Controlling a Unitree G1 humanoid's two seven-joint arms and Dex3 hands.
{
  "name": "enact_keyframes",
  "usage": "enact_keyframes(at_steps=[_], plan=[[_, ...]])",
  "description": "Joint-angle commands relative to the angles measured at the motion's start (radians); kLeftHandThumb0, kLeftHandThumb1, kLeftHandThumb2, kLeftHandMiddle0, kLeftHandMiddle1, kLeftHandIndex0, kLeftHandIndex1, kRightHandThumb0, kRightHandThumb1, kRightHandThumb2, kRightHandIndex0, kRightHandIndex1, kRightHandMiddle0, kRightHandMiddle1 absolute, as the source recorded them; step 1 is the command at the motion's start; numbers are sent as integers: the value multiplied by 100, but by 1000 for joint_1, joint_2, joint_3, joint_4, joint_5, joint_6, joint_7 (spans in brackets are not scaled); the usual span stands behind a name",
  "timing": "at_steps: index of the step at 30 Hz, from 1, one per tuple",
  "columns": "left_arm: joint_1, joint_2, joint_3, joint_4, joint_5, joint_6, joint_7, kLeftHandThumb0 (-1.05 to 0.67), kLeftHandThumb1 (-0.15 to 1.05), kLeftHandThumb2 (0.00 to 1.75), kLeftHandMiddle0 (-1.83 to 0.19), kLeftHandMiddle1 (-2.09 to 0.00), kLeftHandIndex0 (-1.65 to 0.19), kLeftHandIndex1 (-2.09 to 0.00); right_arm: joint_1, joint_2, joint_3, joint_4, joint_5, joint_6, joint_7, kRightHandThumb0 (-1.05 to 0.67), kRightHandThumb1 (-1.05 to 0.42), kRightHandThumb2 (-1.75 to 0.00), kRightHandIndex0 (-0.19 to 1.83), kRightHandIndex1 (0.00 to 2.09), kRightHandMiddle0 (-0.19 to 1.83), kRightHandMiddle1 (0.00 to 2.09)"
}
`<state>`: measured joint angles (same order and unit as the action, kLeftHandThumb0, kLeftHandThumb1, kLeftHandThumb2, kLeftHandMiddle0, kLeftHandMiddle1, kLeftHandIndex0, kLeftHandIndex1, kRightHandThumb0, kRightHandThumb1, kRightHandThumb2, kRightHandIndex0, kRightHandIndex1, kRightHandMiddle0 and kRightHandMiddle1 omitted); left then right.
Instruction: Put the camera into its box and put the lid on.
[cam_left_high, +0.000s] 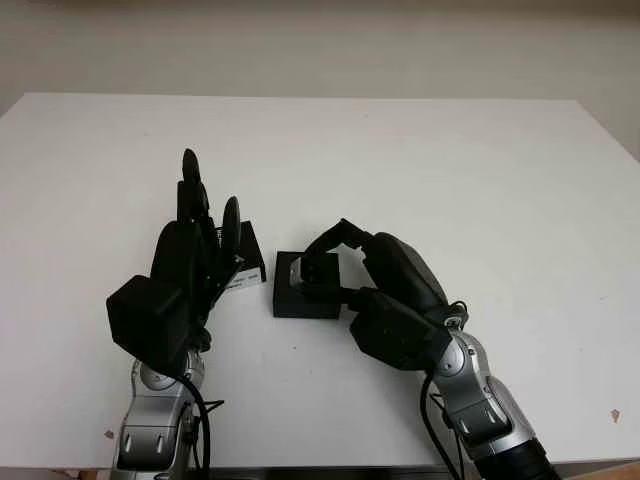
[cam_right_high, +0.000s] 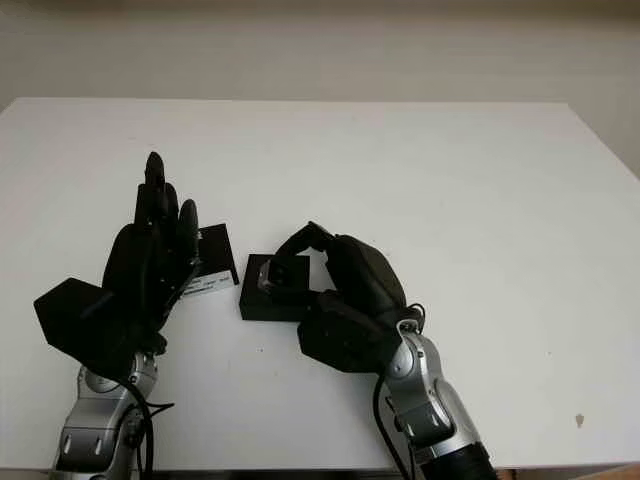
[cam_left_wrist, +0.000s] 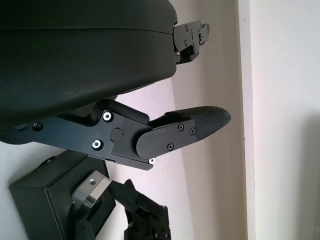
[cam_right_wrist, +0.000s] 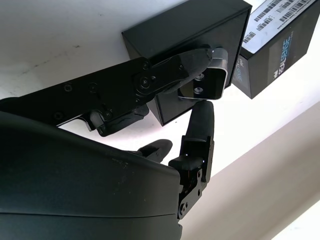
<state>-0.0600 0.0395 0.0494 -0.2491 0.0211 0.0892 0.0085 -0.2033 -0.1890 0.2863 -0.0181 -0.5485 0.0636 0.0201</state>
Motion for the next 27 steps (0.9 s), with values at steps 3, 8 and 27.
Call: enact_keyframes(at_steps=[3,8,27], plan=[[5,8,0,-11,9,-2,4,-58,105,64,18,-5,18,-3,0,-5,0,9,0,-21,-13,-38,-94,-6,40,31,41,120],[8,3,-5,-17,16,7,8,-58,105,64,18,-5,18,-3,4,-5,6,15,-5,-31,-18,-38,-96,-6,39,33,40,119],[7,-4,-13,-7,33,-1,25,-58,105,65,17,-6,18,-4,-7,-42,38,45,-46,-77,7,-44,-96,-5,30,42,32,110]])
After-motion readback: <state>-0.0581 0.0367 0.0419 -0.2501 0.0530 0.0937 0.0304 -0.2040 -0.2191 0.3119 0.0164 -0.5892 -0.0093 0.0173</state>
